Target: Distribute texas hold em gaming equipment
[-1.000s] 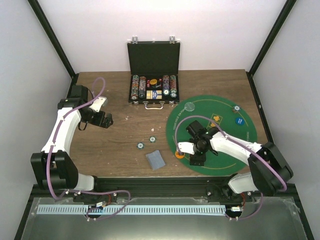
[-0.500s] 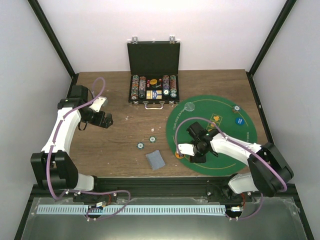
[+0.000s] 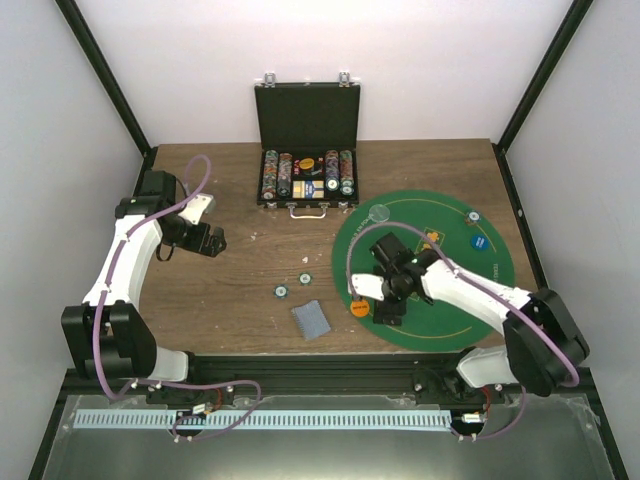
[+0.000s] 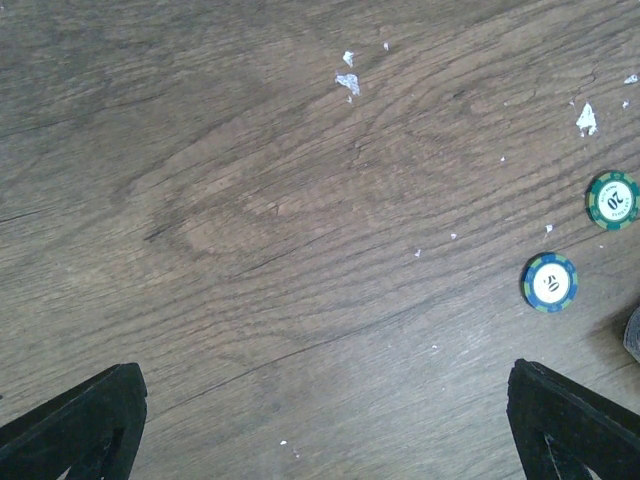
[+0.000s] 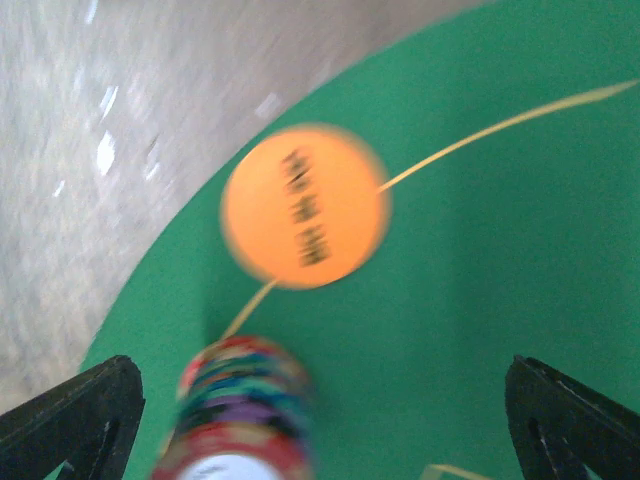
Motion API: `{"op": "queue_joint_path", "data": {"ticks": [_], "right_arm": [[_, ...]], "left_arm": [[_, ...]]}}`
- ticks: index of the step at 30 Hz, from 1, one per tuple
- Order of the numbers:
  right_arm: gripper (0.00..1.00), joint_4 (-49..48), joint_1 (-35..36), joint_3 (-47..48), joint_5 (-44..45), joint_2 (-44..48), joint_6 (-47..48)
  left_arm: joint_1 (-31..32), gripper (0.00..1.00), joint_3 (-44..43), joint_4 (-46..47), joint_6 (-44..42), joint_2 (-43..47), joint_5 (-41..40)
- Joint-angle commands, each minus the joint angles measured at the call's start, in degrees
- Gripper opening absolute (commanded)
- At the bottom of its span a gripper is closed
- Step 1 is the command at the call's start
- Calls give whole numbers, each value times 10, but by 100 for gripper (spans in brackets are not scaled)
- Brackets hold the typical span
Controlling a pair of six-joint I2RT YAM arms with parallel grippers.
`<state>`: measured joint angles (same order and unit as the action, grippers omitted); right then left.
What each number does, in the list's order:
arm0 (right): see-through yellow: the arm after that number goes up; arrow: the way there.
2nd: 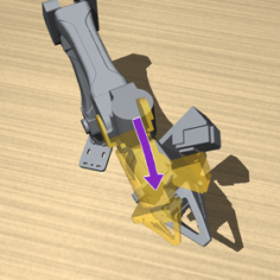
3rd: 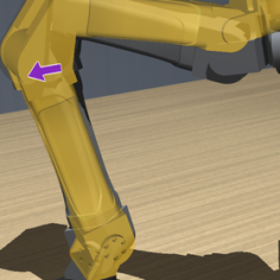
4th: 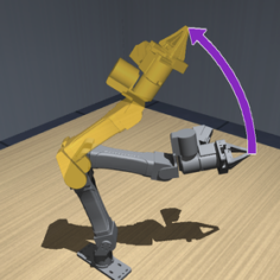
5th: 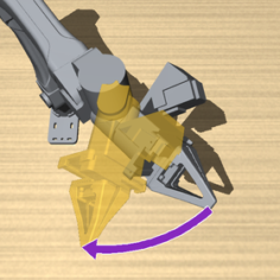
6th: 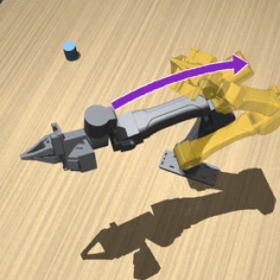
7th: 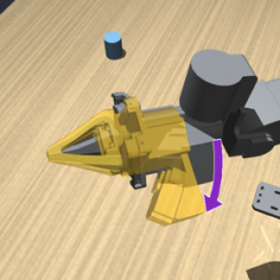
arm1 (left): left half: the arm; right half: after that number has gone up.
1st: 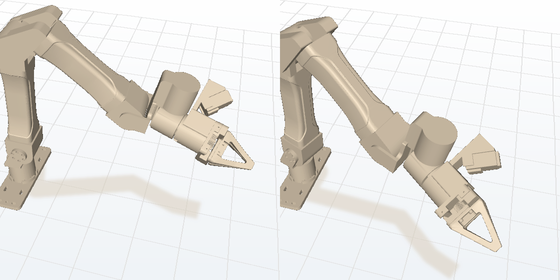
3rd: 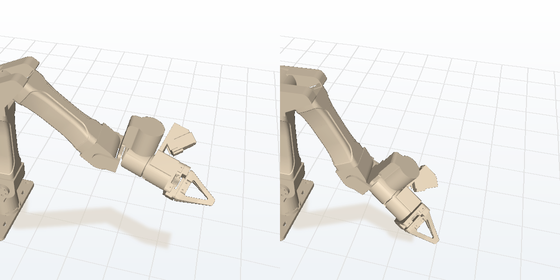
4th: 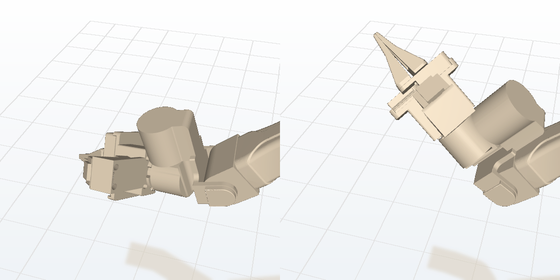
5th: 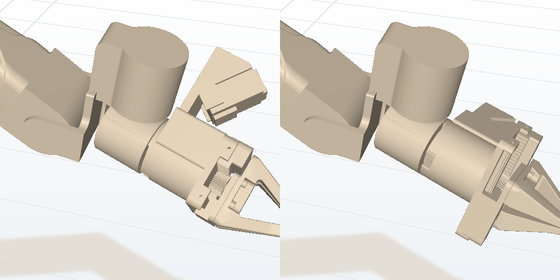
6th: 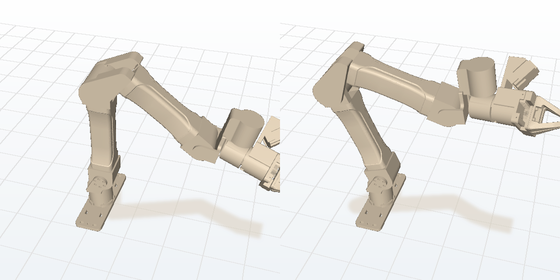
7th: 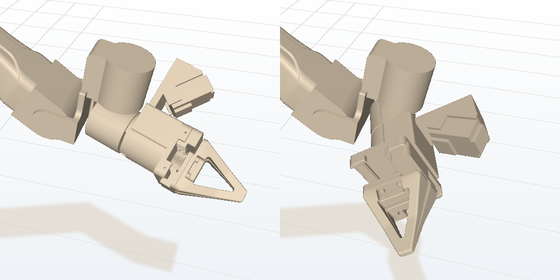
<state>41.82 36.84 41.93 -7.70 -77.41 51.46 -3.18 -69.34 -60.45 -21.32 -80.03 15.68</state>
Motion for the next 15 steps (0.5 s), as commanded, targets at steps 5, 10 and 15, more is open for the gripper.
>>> {"op": "queue_joint_path", "data": {"ticks": [5, 10, 15], "right_arm": [[100, -153, 3, 161, 34, 84, -214], [100, -160, 1, 257, -20, 71, -476], [100, -165, 2, 226, -48, 76, -668]], "left_arm": [[0, 100, -19, -11, -9, 12, 8], [0, 100, -28, -16, -8, 11, 15], [1, 100, -40, -29, -15, 9, 50]]}}
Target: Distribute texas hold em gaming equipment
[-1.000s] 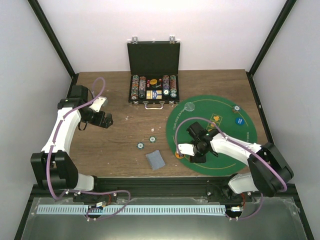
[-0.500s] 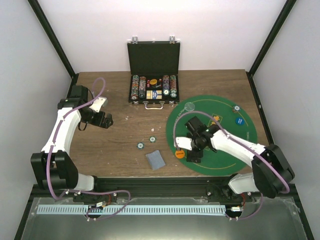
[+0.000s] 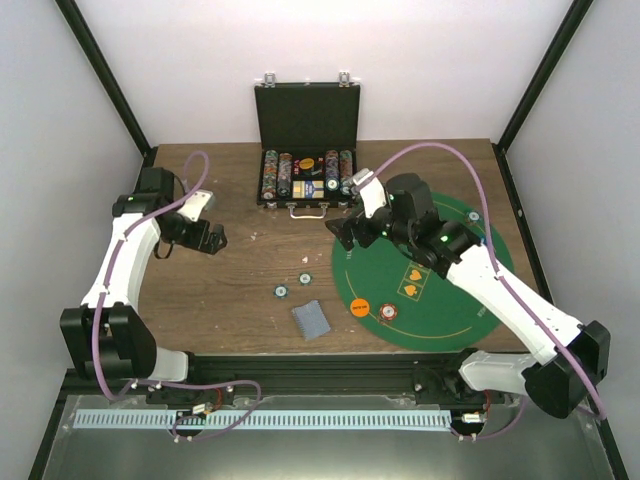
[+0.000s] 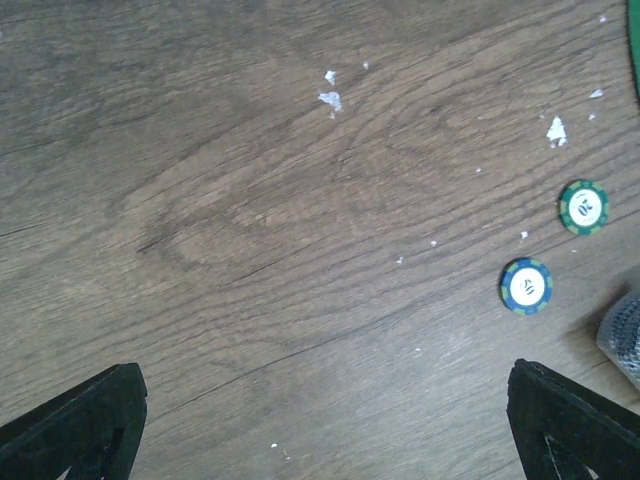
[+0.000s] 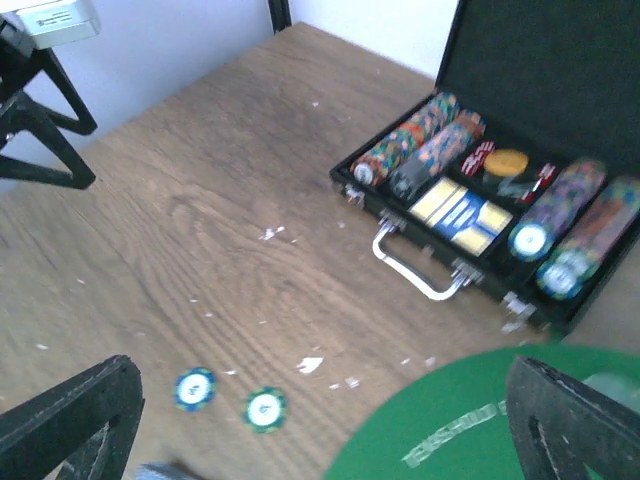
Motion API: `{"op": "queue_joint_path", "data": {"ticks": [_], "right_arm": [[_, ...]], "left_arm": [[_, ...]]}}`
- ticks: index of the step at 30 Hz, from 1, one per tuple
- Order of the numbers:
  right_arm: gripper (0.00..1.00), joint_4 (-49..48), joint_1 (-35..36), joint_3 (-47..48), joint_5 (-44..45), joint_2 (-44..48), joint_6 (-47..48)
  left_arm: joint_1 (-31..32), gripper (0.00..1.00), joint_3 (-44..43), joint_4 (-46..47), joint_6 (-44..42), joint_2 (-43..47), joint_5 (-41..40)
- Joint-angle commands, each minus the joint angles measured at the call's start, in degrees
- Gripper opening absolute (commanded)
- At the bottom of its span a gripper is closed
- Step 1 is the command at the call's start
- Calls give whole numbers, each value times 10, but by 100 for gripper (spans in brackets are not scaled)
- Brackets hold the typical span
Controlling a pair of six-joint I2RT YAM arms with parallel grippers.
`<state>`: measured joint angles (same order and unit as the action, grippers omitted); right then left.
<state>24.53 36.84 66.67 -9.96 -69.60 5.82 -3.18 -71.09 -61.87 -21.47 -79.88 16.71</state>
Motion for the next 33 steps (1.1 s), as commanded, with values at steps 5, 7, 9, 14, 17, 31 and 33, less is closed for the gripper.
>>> {"op": "queue_joint_path", "data": {"ticks": [5, 7, 9, 14, 17, 31, 33], "right_arm": [[100, 13, 1, -73, -71, 13, -292], [100, 27, 1, -84, -69, 13, -295], [100, 45, 1, -93, -62, 12, -295], [100, 61, -9, -107, -80, 15, -299], [100, 64, -22, -114, -87, 16, -296], [100, 53, -110, -195, -92, 73, -291], [100, 51, -110, -204, -94, 75, -295]], "left_arm": [[33, 100, -34, -45, -85, 15, 125], [66, 100, -40, -57, -118, 20, 142], [101, 100, -46, -66, -147, 25, 163], [198, 100, -41, -85, -247, 42, 204], [263, 100, -38, -104, -304, 43, 212], [461, 100, -85, -145, -679, -134, 177], [476, 100, -96, -112, -683, -167, 161]]}}
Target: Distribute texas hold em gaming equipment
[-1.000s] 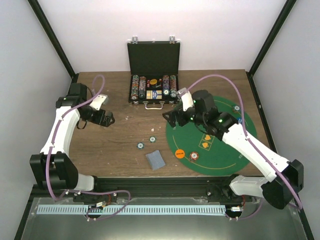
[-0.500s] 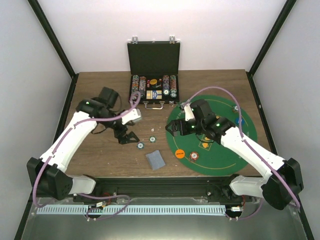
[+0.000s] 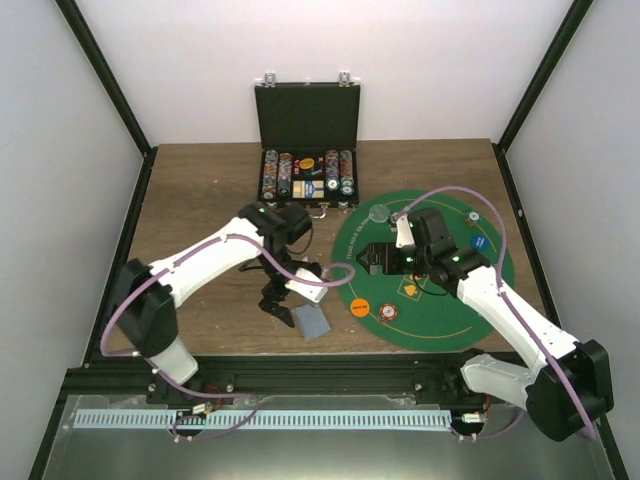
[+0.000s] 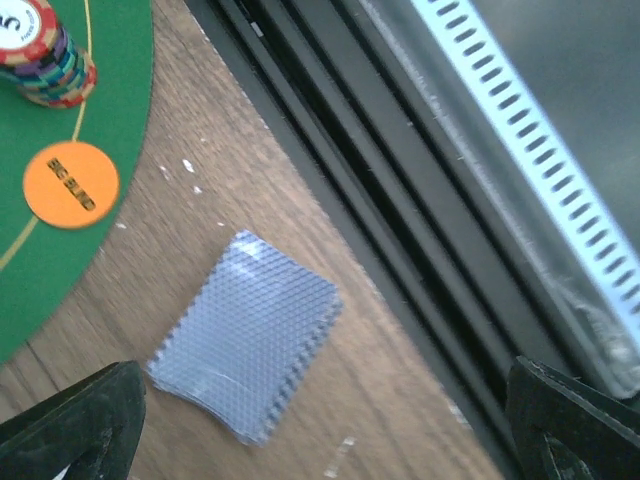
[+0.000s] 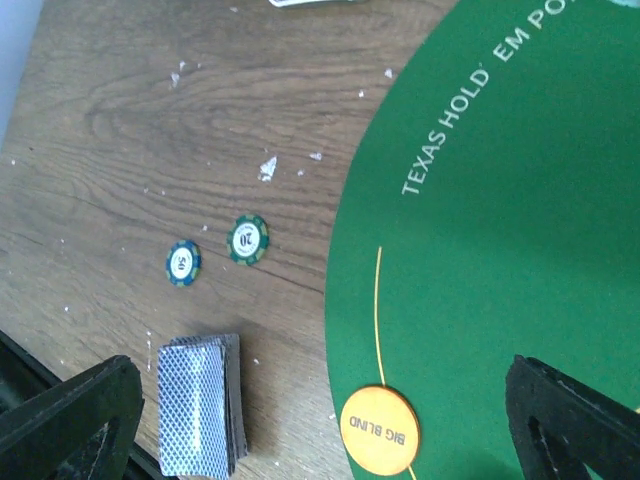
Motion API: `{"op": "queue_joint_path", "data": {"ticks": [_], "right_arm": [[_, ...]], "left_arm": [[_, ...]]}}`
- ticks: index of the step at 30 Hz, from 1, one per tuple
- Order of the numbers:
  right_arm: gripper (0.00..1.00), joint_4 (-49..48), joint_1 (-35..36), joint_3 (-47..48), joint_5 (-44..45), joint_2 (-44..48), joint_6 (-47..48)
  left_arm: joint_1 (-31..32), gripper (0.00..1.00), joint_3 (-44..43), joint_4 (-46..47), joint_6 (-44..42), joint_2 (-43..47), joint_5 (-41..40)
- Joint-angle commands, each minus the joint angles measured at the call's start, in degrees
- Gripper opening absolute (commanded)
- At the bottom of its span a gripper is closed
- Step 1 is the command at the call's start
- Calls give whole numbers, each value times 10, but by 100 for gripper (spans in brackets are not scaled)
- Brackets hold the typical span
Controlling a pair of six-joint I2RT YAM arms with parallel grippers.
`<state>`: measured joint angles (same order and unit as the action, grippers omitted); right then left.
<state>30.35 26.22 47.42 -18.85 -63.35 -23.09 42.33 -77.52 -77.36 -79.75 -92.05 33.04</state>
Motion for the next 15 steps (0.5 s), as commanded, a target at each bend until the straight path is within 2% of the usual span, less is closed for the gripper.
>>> {"op": "queue_joint_path", "data": {"ticks": [1, 5, 15], "right_arm": [[100, -6, -4, -16, -6, 11, -8], [100, 3, -4, -25, 1, 12, -10], [100, 8, -4, -37, 3, 0, -10]], "left_arm": [[33, 100, -34, 51, -108, -59, -16], [53, 100, -18, 82, -141, -95, -57], [54, 100, 37, 183, -176, -130, -110]]}}
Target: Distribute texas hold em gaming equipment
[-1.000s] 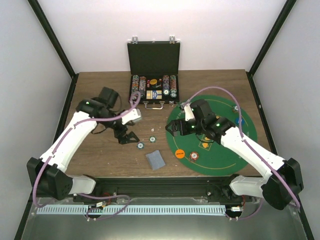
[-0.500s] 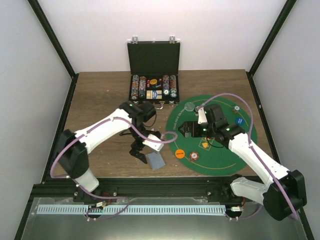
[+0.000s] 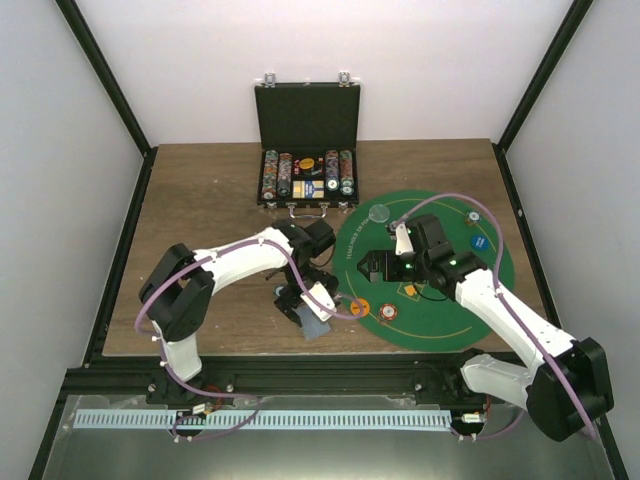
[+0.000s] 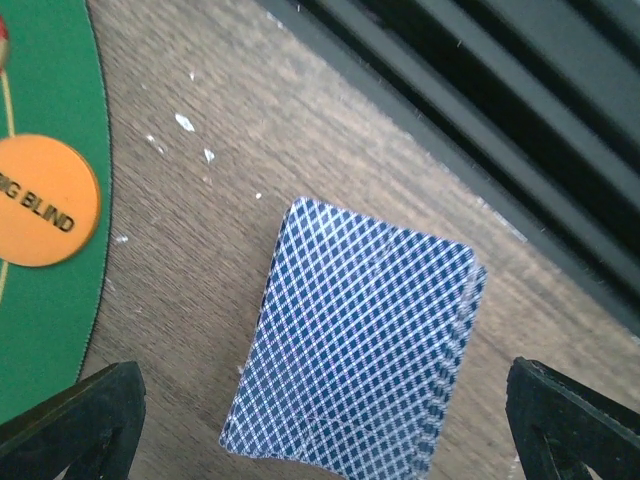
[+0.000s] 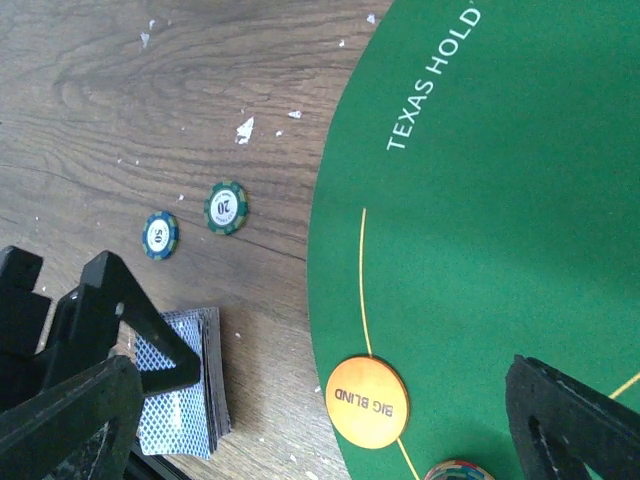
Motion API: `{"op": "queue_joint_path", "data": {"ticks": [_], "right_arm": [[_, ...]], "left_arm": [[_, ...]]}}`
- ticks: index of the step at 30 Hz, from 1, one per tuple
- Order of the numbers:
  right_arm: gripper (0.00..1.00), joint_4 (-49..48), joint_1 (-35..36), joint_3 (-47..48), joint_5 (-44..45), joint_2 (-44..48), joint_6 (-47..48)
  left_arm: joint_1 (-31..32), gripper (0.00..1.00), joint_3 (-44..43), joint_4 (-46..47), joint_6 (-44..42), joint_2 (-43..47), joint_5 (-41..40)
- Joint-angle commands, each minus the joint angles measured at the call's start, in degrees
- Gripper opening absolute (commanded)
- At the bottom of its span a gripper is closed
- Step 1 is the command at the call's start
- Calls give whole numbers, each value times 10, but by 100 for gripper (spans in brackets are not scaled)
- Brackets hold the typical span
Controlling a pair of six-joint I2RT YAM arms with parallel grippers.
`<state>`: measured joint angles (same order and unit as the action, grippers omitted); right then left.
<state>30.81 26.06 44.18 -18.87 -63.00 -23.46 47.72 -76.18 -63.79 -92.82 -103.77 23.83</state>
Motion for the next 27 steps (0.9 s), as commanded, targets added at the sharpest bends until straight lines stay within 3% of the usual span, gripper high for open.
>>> {"op": "queue_joint_path", "data": {"ticks": [1, 20, 27], "right_arm": [[100, 2, -2, -5, 3, -5, -8], [100, 0, -2, -2, -3, -23, -14], [100, -2, -2, -1, -4, -29, -15]], "left_arm": [[1, 100, 31, 54, -49, -14, -19], [2, 100, 100, 125, -58, -36, -32], [3, 82, 114, 147, -57, -42, -48]]}}
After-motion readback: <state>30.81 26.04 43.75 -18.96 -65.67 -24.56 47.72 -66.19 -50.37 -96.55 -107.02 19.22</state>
